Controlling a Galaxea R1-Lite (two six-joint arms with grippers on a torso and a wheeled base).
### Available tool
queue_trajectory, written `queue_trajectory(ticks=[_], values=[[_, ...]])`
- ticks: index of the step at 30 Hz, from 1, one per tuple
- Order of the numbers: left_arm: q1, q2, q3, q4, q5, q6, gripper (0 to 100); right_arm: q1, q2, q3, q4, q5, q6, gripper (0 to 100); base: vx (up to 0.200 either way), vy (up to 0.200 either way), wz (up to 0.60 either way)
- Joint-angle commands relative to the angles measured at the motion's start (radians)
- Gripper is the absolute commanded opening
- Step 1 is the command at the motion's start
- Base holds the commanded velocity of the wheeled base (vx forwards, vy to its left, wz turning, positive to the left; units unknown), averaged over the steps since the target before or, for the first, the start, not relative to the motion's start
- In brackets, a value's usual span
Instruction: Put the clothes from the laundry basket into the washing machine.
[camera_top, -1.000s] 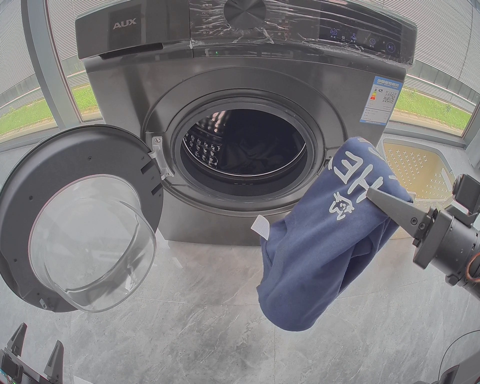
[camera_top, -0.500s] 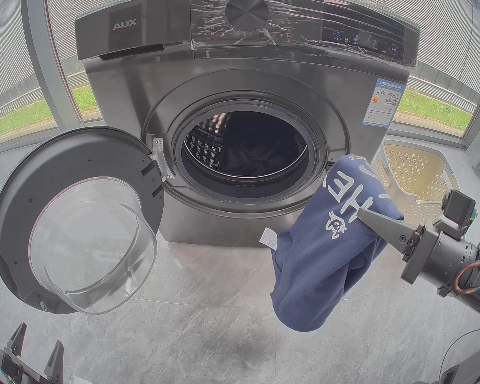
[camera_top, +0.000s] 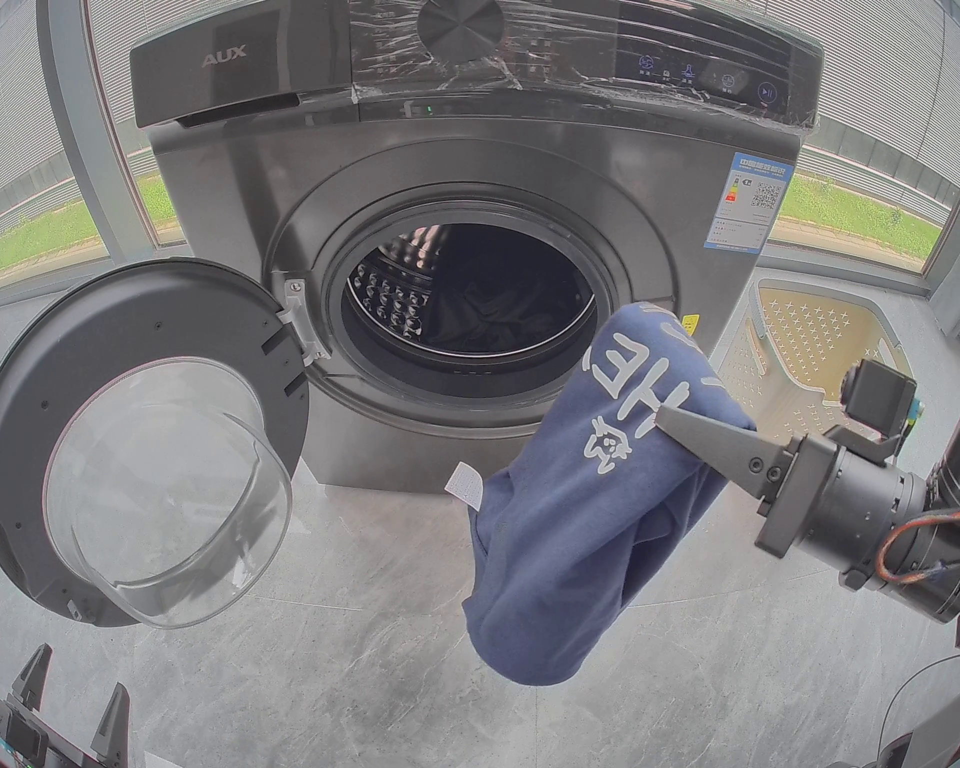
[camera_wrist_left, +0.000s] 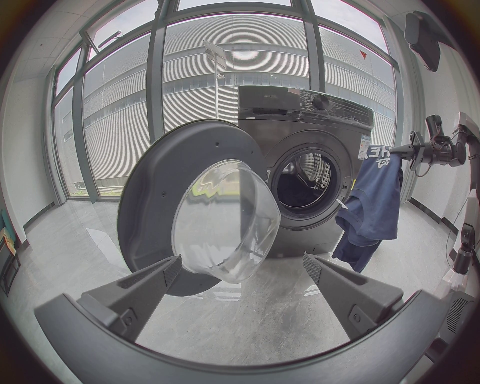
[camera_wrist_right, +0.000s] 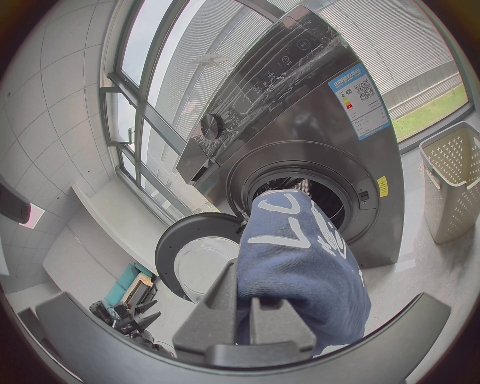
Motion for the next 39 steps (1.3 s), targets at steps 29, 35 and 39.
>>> queue_trajectory(ticks=[29,35,39], values=[[-0.056,0.589,-0.199,-0.179,-0.565,-0.03,100,-0.004,0.378,-0.347,-0.091,-0.097,0.001,0,0.0,0.0,0.0],[-0.116,0.773,-0.211,-0.276,-0.574,-0.053,100,-0.002,0.387,-0.361,-0.12,-0.088,-0.004,0,0.0,0.0,0.0],[-0.205,0.878,-0.217,-0.343,-0.574,-0.084,100,-0.002,0.396,-0.369,-0.128,-0.085,-0.004,0,0.0,0.0,0.0]])
